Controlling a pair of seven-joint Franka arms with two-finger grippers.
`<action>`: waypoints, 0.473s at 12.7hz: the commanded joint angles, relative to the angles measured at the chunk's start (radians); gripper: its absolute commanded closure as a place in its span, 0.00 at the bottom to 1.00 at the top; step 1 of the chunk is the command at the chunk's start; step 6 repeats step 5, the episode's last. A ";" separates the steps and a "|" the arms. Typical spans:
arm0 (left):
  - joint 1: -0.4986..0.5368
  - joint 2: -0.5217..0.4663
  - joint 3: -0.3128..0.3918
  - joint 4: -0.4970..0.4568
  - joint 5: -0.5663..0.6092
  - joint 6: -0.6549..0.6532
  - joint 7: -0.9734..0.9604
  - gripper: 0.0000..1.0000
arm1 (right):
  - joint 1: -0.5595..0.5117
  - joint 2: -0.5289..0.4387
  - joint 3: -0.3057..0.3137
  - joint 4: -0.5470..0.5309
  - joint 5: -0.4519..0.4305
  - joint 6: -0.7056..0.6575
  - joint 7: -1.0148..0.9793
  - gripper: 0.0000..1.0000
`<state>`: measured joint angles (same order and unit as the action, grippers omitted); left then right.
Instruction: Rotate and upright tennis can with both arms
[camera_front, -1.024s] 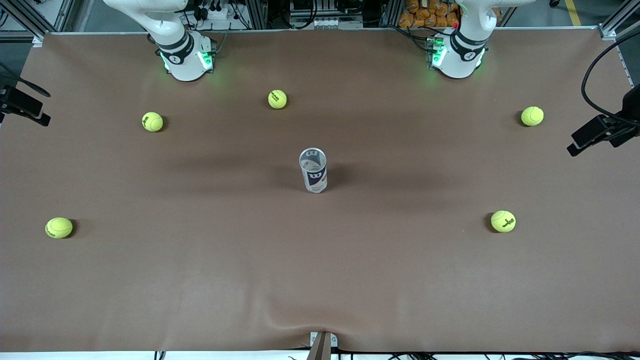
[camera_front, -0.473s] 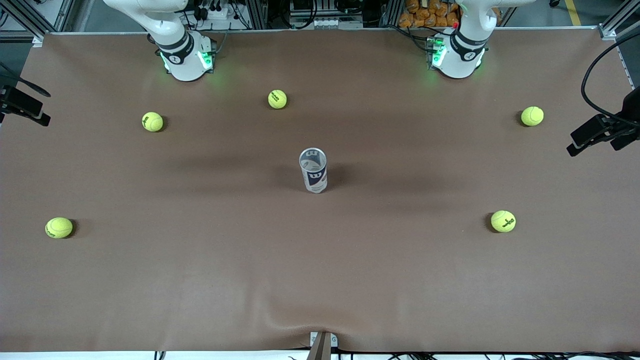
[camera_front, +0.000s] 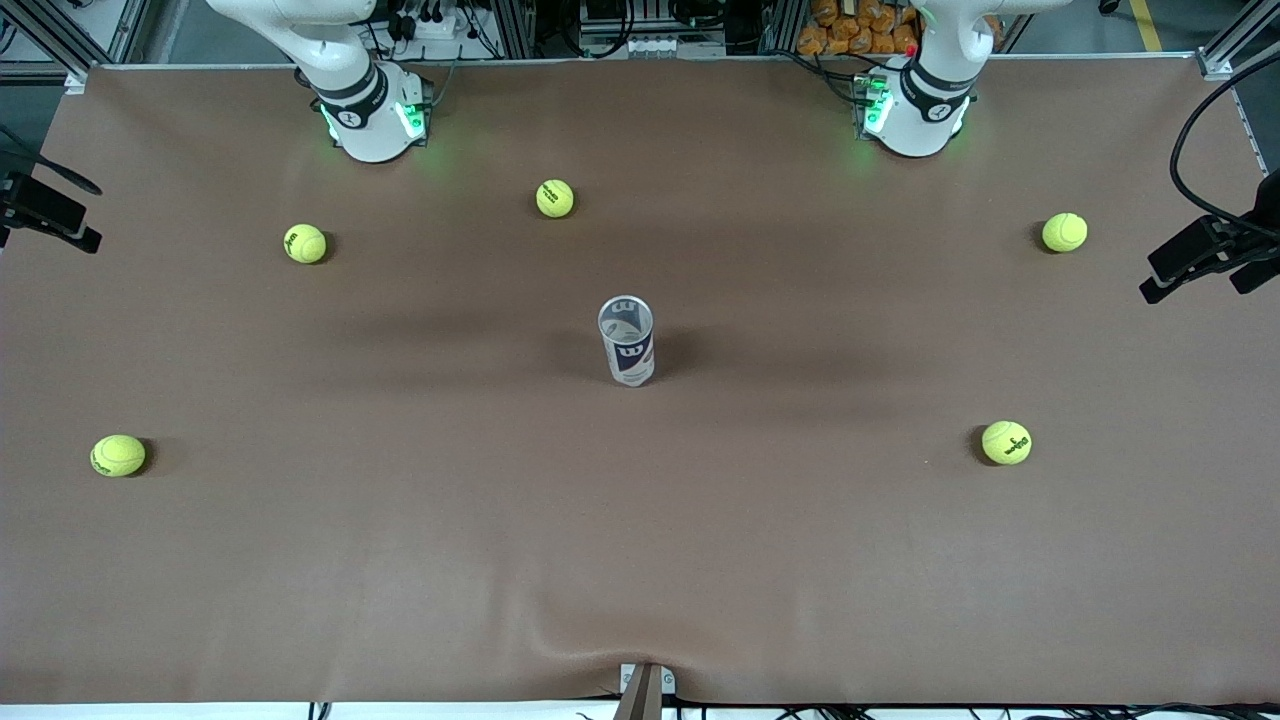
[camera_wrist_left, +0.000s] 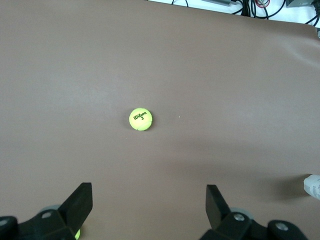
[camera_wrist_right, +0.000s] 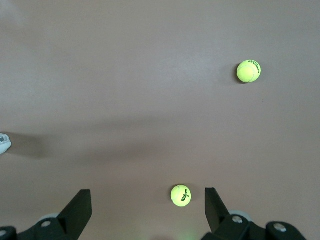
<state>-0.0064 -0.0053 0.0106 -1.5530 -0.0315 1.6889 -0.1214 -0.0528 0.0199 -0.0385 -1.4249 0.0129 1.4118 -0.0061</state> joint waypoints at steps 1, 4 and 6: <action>-0.001 0.005 0.002 0.019 -0.013 -0.028 0.019 0.00 | -0.012 0.009 0.009 0.017 -0.016 -0.002 -0.009 0.00; -0.001 0.004 -0.004 0.019 -0.008 -0.057 0.046 0.00 | -0.010 0.009 0.009 0.017 -0.014 -0.001 -0.009 0.00; -0.001 0.004 -0.006 0.019 -0.008 -0.060 0.046 0.00 | -0.010 0.009 0.009 0.017 -0.014 -0.001 -0.009 0.00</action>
